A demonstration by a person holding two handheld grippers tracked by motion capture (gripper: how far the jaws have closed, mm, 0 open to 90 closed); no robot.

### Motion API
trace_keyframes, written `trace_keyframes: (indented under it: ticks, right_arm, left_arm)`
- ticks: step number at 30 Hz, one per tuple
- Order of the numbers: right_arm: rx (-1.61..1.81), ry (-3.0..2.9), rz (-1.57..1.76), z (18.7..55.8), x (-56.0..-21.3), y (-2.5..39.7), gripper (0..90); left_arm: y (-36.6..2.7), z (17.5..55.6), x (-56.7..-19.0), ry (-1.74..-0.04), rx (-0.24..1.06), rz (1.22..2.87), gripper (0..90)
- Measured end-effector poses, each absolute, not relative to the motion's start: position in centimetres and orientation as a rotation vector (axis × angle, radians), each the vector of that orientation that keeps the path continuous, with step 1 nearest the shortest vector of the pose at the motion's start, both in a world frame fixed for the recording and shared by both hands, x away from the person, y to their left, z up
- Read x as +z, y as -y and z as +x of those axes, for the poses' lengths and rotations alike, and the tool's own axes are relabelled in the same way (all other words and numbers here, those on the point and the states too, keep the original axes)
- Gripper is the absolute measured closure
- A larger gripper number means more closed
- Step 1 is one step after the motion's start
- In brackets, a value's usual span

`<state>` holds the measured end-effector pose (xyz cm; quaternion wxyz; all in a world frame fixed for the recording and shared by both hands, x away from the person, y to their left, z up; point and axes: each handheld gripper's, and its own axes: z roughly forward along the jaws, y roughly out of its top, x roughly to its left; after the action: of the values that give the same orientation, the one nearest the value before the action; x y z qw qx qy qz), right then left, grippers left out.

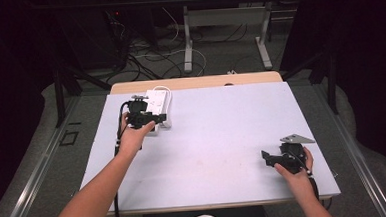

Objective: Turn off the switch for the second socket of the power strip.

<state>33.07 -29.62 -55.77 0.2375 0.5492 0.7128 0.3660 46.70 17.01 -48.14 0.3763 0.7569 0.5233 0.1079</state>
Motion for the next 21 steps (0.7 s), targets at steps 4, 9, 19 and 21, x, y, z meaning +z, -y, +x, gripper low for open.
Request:
trace_keyframes:
  ticks: [4, 9, 19, 21]
  right_arm:
    - [0.999, -1.956, 1.507, 32.9, -55.8, 29.7, 14.4]
    - [1.0, -1.944, 1.507, 32.7, -55.7, 29.8, 14.5]
    - [0.999, -1.946, 1.51, 32.7, -55.7, 29.8, 14.5]
    - [1.001, -1.948, 1.511, 32.7, -55.7, 29.8, 14.5]
  left_arm:
    - [-17.0, 46.0, -47.8, -1.299, 0.312, 1.955, 27.2]
    - [-17.1, 45.3, -47.4, -1.239, 0.337, 1.973, 25.1]
    - [-17.2, 43.3, -46.5, -1.179, 0.351, 1.978, 25.1]
    - [-17.3, 42.9, -46.3, -1.158, 0.339, 1.981, 25.1]
